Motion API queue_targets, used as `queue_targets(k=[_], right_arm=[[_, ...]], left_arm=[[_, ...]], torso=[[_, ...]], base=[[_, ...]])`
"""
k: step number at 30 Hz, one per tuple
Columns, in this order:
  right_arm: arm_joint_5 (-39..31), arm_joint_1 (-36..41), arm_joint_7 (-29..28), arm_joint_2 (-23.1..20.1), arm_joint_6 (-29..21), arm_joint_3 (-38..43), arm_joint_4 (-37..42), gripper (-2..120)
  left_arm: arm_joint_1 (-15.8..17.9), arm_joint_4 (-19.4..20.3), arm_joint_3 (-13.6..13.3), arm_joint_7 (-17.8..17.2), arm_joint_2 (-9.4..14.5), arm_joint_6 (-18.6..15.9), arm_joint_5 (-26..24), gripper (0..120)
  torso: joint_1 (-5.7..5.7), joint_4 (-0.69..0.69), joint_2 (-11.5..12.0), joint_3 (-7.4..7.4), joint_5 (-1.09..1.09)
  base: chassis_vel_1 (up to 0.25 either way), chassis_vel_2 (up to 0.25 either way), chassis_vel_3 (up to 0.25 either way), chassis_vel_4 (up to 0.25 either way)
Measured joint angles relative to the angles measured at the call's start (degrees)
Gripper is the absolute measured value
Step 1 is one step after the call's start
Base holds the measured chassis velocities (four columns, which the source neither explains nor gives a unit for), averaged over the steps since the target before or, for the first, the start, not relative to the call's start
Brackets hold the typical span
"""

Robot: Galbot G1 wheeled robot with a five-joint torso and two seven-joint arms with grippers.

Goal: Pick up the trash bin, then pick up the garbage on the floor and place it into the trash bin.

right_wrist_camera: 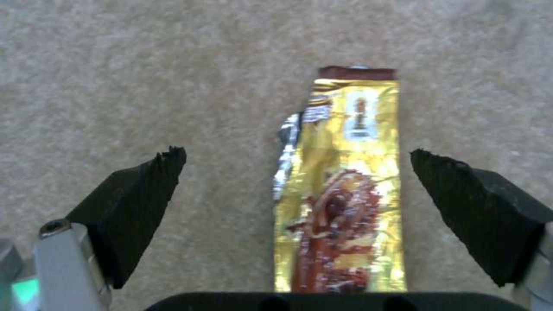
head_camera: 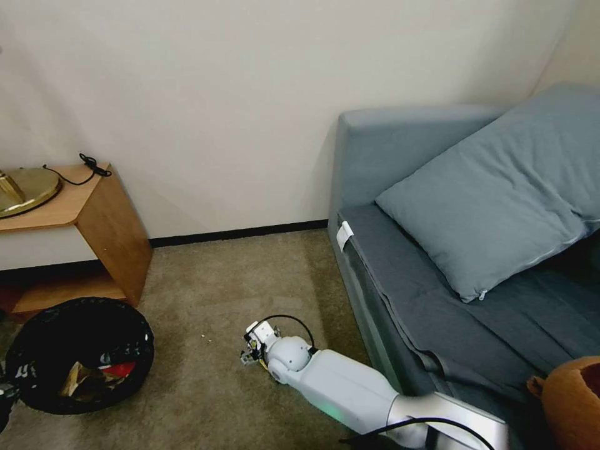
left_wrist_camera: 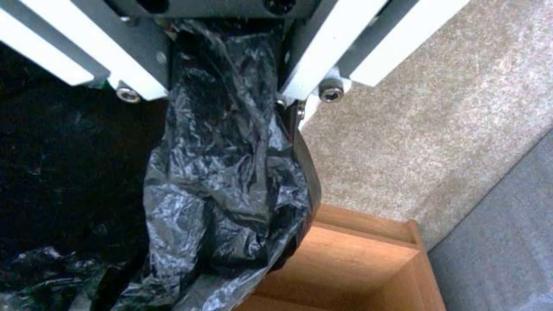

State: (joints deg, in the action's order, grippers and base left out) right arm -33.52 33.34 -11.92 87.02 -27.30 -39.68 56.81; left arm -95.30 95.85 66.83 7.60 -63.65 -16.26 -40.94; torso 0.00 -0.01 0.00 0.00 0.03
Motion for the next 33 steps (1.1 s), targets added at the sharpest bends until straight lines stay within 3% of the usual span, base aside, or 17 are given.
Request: queue_targets(k=[19, 25, 28, 31, 33], right_arm=[[4.62, 2.36, 3.47, 0.95, 3.36, 1.52, -3.61, 100], [5.30, 2.78, 4.27, 1.05, 3.98, 1.67, -4.50, 84], [5.35, 2.81, 4.77, 1.41, 4.22, 1.67, -4.82, 69], [5.35, 2.81, 4.91, 1.47, 4.27, 1.67, -4.90, 64], [5.38, 2.84, 5.22, 1.57, 4.42, 1.76, -5.24, 52]], left_arm=[[-2.18, 1.58, 1.76, 0.16, -0.53, 0.62, -1.47, 3], [-2.19, 1.68, 1.77, 0.16, -0.75, 0.78, -1.50, 3], [-2.29, 1.71, 1.88, 0.16, -0.78, 0.91, -1.65, 3], [-2.32, 1.72, 1.98, 0.14, -0.78, 0.96, -1.80, 3], [-2.60, 1.91, 2.27, 0.12, -0.76, 1.00, -2.26, 3]], torso=[[0.00, 0.01, 0.00, 0.00, -0.02], [0.00, 0.01, 0.00, 0.00, -0.02], [0.00, 0.01, 0.00, 0.00, -0.02], [0.00, 0.01, 0.00, 0.00, -0.03], [0.00, 0.01, 0.00, 0.00, -0.03]], base=[[0.000, 0.000, 0.000, 0.000], [0.000, 0.000, 0.000, 0.000], [0.000, 0.000, 0.000, 0.000], [0.000, 0.000, 0.000, 0.000], [0.000, 0.000, 0.000, 0.000]])
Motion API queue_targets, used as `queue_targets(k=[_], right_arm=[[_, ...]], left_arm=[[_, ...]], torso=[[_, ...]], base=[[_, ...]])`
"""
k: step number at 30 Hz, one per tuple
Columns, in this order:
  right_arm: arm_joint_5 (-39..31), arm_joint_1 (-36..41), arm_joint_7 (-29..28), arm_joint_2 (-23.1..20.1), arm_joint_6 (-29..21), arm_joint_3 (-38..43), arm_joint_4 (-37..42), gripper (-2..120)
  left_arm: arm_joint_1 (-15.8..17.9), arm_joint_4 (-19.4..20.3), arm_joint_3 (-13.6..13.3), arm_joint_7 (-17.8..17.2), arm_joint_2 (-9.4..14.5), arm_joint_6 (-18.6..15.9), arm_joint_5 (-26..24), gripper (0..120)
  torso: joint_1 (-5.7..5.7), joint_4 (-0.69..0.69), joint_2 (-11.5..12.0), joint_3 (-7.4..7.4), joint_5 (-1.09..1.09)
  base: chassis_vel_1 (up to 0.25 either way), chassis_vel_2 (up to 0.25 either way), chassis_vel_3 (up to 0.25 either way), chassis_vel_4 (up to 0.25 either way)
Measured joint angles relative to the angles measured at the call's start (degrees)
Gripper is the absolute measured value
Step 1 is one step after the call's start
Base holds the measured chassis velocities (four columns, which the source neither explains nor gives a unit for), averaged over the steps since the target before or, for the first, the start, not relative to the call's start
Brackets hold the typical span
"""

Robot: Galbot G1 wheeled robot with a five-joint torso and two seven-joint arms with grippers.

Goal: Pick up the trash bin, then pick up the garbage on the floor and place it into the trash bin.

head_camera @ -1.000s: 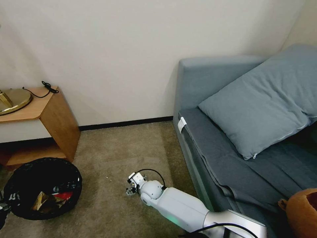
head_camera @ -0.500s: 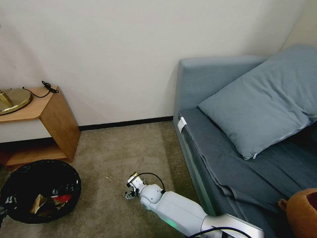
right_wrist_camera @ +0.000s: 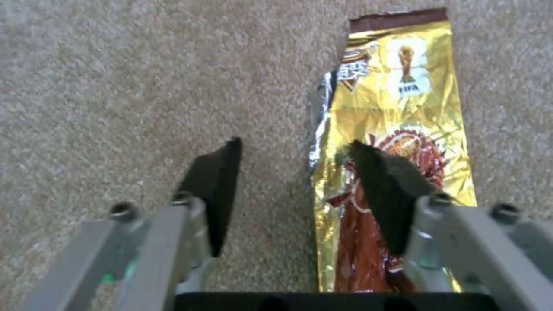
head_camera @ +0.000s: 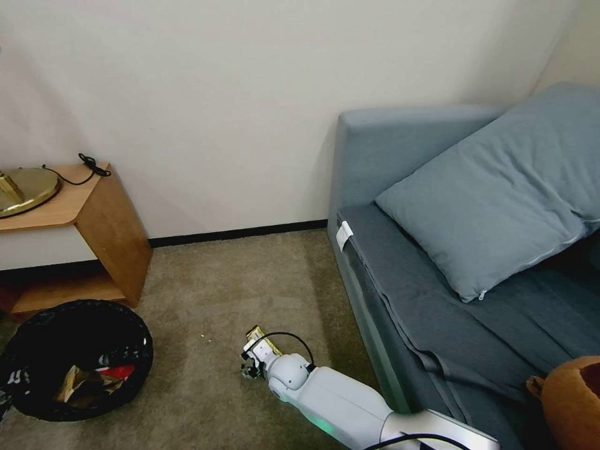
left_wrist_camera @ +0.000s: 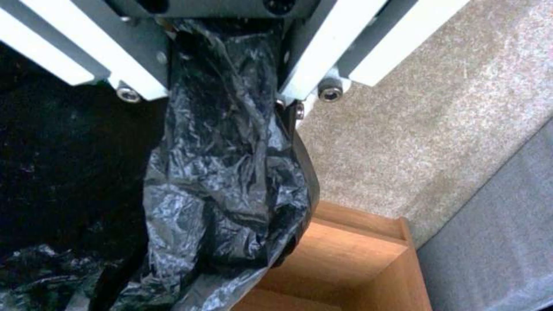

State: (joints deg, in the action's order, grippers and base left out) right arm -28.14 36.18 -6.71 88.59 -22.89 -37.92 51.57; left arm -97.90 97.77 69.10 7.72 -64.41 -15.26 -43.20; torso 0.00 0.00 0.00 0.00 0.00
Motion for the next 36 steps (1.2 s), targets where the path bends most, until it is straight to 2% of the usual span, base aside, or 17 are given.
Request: queue_targets(k=[1, 3, 5, 7, 8, 10, 13, 15, 36], right_arm=[[0.00, 0.00, 0.00, 0.00, 0.00, 0.00, 0.00, 52], [0.26, 0.21, 0.36, 0.02, 0.24, 0.29, -0.37, 41], [0.37, 0.31, 0.50, 0.02, 0.35, 0.41, -0.48, 37], [0.58, 0.55, 0.72, -0.02, 0.58, 0.84, -0.55, 26], [0.58, 0.55, 0.72, -0.02, 0.58, 0.84, -0.55, 26], [0.61, 0.71, 0.76, -0.11, 0.70, 1.10, -0.52, 14], [0.61, 0.77, 0.77, -0.12, 0.75, 1.20, -0.49, 8], [0.62, 0.89, 0.82, -0.09, 0.87, 1.32, -0.48, 0], [0.35, -0.02, 0.91, -0.81, 2.35, 2.48, 0.46, 0]], left_arm=[[0.00, 0.00, 0.00, 0.00, 0.00, 0.00, 0.00, 3], [-0.28, 0.03, 0.20, 0.00, 0.05, 0.14, -0.28, 3], [-0.34, 0.01, 0.29, 0.00, 0.08, 0.18, -0.37, 3], [-0.47, -0.10, 0.50, 0.00, 0.20, 0.27, -0.58, 3], [-0.47, -0.10, 0.50, 0.00, 0.20, 0.27, -0.58, 3], [-0.48, -0.03, 0.59, 0.00, 0.30, 0.28, -0.75, 3], [-0.44, 0.03, 0.61, 0.00, 0.36, 0.28, -0.81, 3], [-0.42, 0.08, 0.63, -0.02, 0.40, 0.28, -0.89, 3], [-1.44, -0.69, 1.67, 0.27, 1.04, 0.92, -1.53, 3]], torso=[[0.00, 0.00, 0.00, 0.00, 0.00], [0.00, 0.00, 0.00, 0.00, 0.00], [0.00, 0.00, 0.00, 0.00, 0.00], [0.00, 0.00, 0.00, 0.00, 0.00], [0.00, 0.00, 0.00, 0.00, 0.00], [0.00, 0.00, 0.00, 0.00, 0.00], [0.00, 0.00, 0.00, 0.00, 0.00], [0.00, 0.00, 0.00, 0.00, 0.00], [0.00, 0.01, 0.00, 0.00, 0.00]], base=[[0.000, 0.000, 0.000, 0.000], [0.000, 0.000, 0.000, 0.000], [0.000, 0.000, 0.000, 0.000], [0.000, 0.000, 0.000, 0.000], [0.000, 0.000, 0.000, 0.000], [0.000, 0.000, 0.000, 0.000], [0.000, 0.000, 0.000, 0.000], [0.000, 0.000, 0.000, 0.000], [0.000, 0.000, 0.000, 0.000]])
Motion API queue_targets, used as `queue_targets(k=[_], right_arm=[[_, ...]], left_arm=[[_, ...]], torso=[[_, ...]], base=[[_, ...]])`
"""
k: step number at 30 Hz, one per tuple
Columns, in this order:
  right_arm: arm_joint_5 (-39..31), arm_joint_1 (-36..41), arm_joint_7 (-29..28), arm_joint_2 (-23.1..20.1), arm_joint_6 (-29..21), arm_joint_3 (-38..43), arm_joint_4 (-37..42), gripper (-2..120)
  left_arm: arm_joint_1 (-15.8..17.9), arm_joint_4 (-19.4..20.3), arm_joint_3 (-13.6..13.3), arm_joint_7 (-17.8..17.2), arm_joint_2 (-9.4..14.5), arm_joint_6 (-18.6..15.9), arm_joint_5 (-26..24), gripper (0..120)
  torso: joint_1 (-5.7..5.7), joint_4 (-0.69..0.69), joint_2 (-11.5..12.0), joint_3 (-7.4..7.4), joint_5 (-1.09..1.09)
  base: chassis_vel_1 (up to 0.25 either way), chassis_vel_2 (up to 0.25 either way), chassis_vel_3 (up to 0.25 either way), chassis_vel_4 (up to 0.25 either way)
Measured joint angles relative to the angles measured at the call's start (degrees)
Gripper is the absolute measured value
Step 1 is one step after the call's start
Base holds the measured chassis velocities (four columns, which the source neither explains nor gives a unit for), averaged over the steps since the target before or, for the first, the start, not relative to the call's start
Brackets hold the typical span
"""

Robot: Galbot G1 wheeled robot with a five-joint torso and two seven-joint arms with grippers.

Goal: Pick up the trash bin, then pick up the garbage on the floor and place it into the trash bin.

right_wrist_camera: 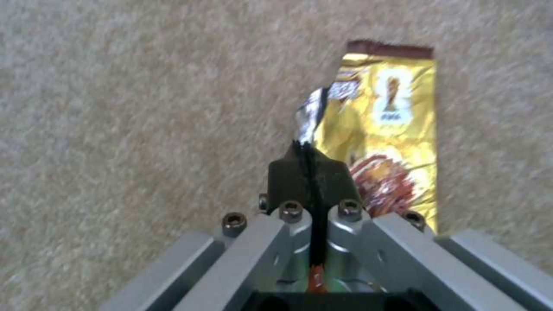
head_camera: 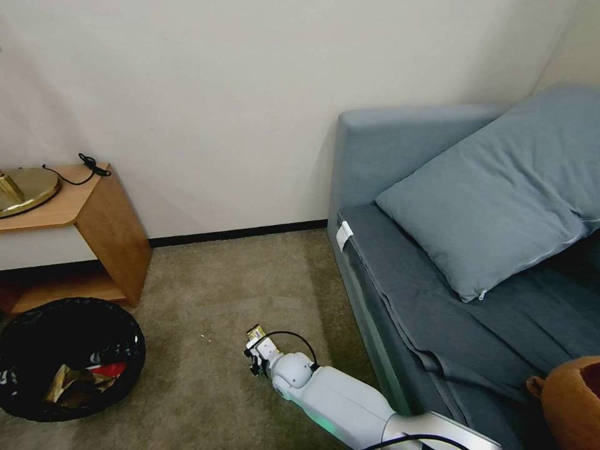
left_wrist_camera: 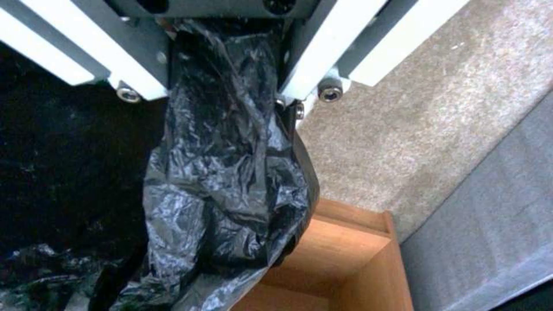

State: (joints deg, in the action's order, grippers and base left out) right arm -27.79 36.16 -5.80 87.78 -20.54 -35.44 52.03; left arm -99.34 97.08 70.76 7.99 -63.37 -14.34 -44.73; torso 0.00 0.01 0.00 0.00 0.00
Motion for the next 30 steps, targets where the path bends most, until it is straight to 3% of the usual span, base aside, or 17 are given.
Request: queue_targets(k=[18, 26, 30], right_arm=[[2.65, -0.10, 1.09, -0.44, 1.44, 2.08, -0.72, 2], [4.59, 0.10, 2.57, -0.47, 1.93, 3.67, -1.35, 36], [5.51, 0.16, 2.95, -0.33, 2.54, 4.17, -2.08, 45]], left_arm=[[-1.01, -1.22, 0.50, 0.88, 0.21, 0.92, -0.26, 3], [-0.86, -0.51, 0.58, 0.96, 0.15, 0.89, -0.30, 3], [-0.80, -0.29, 0.47, 0.96, -0.06, 0.84, -0.20, 3]], torso=[[0.00, -0.01, 0.00, 0.00, 0.00], [0.00, -0.01, 0.00, 0.00, -0.01], [0.00, -0.01, 0.00, 0.00, -0.01]], base=[[0.000, 0.000, 0.000, 0.000], [0.000, 0.000, 0.000, 0.000], [0.000, 0.000, 0.000, 0.000]])
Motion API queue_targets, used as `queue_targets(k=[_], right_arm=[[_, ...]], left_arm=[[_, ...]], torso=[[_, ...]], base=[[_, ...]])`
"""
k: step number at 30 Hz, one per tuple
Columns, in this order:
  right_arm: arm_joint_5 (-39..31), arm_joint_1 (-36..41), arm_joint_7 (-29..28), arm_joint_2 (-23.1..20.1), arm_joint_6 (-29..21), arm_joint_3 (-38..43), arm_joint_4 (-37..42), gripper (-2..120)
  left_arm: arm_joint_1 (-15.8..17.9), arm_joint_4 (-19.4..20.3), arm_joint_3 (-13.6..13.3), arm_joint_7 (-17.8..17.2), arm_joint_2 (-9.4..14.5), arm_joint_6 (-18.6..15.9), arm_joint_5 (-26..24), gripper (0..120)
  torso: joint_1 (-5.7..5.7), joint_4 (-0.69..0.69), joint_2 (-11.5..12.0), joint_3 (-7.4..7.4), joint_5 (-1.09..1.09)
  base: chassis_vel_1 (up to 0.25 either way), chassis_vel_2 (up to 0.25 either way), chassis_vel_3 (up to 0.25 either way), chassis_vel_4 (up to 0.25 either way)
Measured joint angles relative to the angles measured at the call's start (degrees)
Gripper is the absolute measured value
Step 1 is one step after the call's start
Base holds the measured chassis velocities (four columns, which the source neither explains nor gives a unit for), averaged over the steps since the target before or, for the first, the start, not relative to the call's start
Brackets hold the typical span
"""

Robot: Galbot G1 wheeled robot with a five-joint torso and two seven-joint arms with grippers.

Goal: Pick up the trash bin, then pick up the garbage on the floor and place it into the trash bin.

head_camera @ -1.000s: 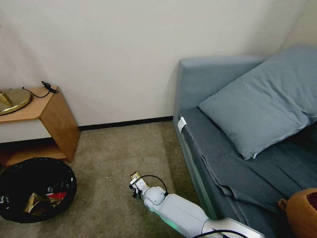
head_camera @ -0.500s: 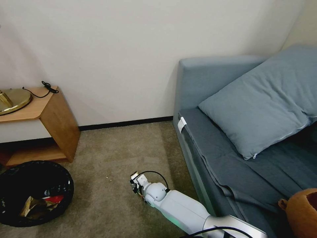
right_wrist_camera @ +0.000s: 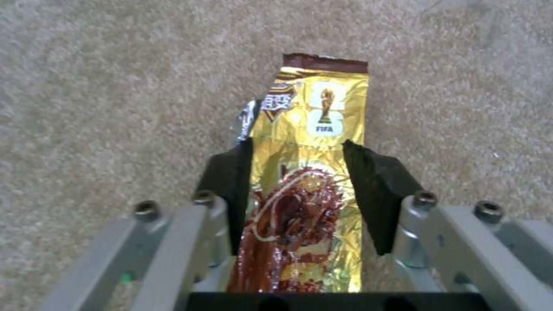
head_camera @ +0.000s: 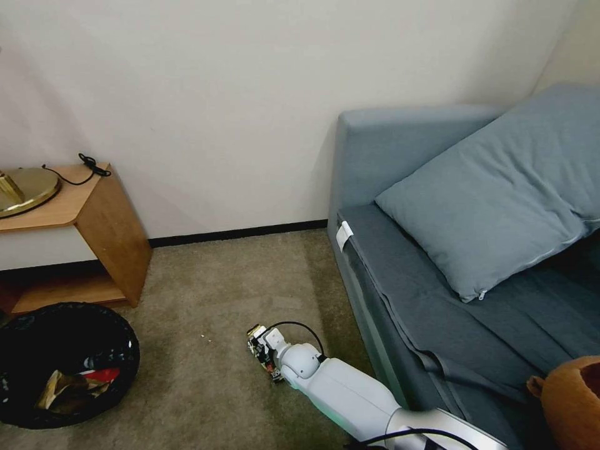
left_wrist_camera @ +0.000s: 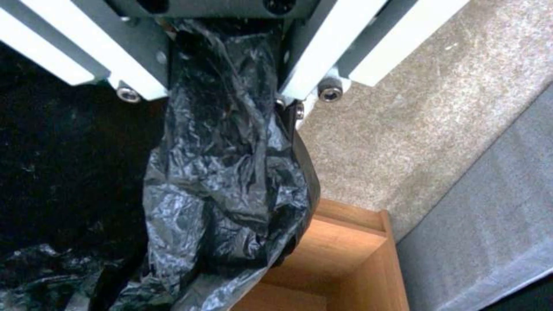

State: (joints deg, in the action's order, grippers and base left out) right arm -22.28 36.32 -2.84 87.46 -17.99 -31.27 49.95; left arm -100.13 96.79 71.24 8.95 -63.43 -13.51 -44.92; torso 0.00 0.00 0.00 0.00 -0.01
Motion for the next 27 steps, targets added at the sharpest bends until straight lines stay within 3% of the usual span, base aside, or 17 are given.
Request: queue_targets(k=[2, 7, 8, 12, 14, 27], right_arm=[[0.61, 0.04, 0.30, 0.11, 0.48, 0.30, -0.52, 57], [1.42, 0.18, 0.79, 0.21, 1.10, 0.59, -1.07, 71], [1.98, 0.29, 1.09, 0.25, 1.43, 0.71, -1.42, 79], [2.46, 0.39, 1.32, 0.30, 1.69, 0.81, -1.72, 86], [3.40, 0.70, 1.58, 0.68, 2.19, 0.98, -2.43, 98], [7.34, 2.19, 3.01, 2.15, 4.16, 3.11, -5.35, 100]], left_arm=[[-0.11, 0.20, -0.03, 0.00, -0.13, -0.04, 0.04, 3], [-0.43, 0.41, 0.23, 0.03, -0.20, -0.09, 0.05, 3], [-0.55, 0.61, 0.34, 0.06, -0.28, -0.09, 0.05, 3], [-0.62, 0.80, 0.40, 0.08, -0.43, -0.09, 0.05, 3], [-0.96, 1.16, 0.51, 0.15, -0.73, -0.10, 0.03, 3], [-1.23, 1.27, 0.69, 0.41, -0.82, 0.27, -0.11, 3]], torso=[[0.00, -0.01, 0.00, 0.00, 0.00], [0.00, 0.01, 0.00, 0.00, 0.00], [0.00, 0.00, 0.00, 0.00, 0.00], [0.00, 0.00, 0.00, 0.00, 0.01], [0.00, 0.00, 0.00, 0.00, 0.01], [0.00, 0.00, 0.00, 0.00, 0.02]], base=[[0.000, 0.000, 0.000, 0.000], [0.000, 0.000, 0.000, 0.000], [0.000, 0.000, 0.000, 0.000], [0.000, 0.000, 0.000, 0.000], [0.000, 0.000, 0.000, 0.000], [0.000, 0.000, 0.000, 0.000]])
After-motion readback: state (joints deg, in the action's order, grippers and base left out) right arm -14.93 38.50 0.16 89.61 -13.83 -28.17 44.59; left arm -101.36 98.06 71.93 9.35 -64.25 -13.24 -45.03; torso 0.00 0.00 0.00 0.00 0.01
